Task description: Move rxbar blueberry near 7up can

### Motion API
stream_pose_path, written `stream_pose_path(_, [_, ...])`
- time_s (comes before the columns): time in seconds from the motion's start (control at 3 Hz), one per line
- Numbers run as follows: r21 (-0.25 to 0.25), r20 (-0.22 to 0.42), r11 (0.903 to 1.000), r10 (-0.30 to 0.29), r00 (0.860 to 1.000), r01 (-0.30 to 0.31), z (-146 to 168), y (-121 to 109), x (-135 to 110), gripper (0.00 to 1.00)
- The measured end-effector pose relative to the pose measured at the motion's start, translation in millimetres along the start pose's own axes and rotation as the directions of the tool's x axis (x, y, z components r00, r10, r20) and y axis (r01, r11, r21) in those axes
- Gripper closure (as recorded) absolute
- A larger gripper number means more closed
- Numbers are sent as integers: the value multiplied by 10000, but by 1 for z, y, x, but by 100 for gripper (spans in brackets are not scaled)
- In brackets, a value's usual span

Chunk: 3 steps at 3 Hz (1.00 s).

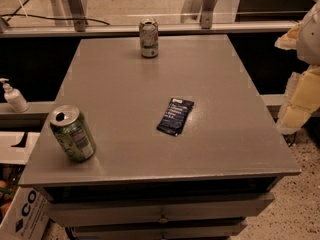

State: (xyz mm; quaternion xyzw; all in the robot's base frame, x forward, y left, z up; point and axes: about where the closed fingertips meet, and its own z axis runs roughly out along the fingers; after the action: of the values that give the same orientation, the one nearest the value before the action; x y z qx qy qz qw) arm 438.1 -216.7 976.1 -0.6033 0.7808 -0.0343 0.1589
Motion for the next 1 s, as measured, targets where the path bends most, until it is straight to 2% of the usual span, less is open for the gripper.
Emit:
stream_pose_path(0.33, [2,1,10000,0,10000,0,0,0,0,0])
stream_pose_path(0.67, [189,87,9974,-698,9975,696,9,-4,-15,0])
stream_pose_path(1.0, [395,158,9796,-1977,9801,1969,30,-7,-45,0])
